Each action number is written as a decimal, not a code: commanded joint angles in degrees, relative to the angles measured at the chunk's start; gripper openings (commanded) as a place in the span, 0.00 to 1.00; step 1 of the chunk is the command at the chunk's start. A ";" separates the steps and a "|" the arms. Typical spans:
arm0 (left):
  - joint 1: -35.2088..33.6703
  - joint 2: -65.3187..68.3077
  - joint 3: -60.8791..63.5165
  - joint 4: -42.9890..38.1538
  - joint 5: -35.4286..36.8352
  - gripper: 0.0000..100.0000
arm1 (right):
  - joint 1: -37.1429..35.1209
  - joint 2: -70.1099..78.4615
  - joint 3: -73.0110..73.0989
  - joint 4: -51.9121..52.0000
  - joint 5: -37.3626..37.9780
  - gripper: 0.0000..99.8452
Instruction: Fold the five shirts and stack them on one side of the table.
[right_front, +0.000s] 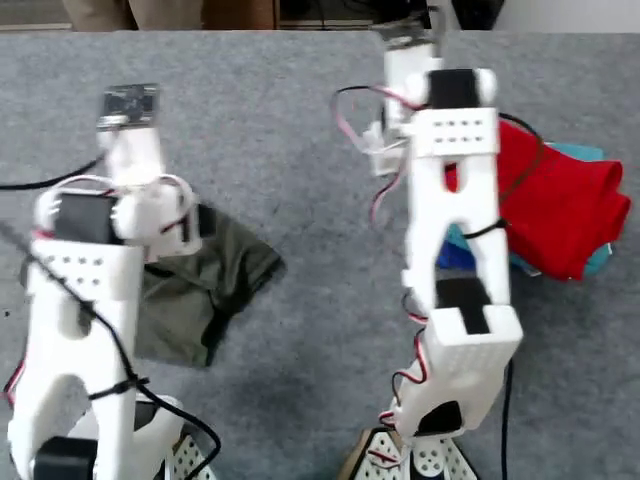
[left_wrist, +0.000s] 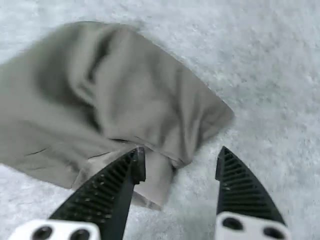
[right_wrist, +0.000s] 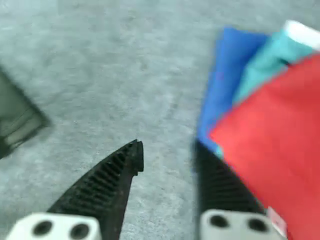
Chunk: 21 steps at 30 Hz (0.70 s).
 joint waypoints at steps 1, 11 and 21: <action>-14.24 -4.18 -3.08 0.00 0.44 0.25 | -9.01 -0.22 -0.13 0.44 0.44 0.25; -53.45 -4.79 13.10 -14.33 -0.09 0.25 | -30.81 13.14 0.04 -5.71 -3.60 0.25; -59.78 -5.32 40.97 -37.19 -0.09 0.25 | -41.10 26.68 -0.04 -12.40 -7.65 0.23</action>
